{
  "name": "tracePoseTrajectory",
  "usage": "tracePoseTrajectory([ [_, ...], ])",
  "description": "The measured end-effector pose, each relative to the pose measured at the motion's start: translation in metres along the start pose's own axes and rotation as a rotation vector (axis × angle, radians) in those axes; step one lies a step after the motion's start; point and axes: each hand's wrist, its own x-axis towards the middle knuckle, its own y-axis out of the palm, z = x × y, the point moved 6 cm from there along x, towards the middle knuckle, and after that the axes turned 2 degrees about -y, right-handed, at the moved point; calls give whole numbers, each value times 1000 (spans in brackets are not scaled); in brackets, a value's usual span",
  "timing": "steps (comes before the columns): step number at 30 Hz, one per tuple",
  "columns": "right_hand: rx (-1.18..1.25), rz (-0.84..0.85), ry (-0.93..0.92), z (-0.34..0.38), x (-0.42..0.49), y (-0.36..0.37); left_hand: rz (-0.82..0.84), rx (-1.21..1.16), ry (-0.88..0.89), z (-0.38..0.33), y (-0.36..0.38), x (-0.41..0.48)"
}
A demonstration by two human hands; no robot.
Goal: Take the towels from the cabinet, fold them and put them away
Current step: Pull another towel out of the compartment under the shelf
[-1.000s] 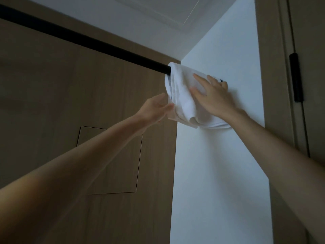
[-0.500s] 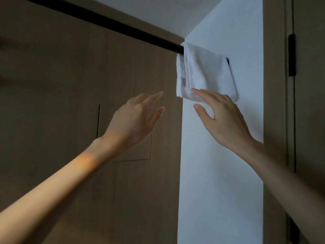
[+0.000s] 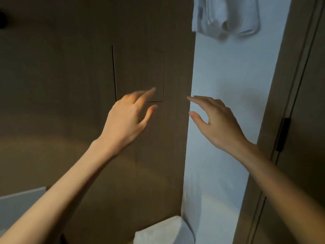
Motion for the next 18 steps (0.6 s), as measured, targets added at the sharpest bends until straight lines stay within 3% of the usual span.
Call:
tracePoseTrajectory([
  [18, 258, 384, -82, 62, -192, 57, 235, 112, -233, -41, -33, -217],
])
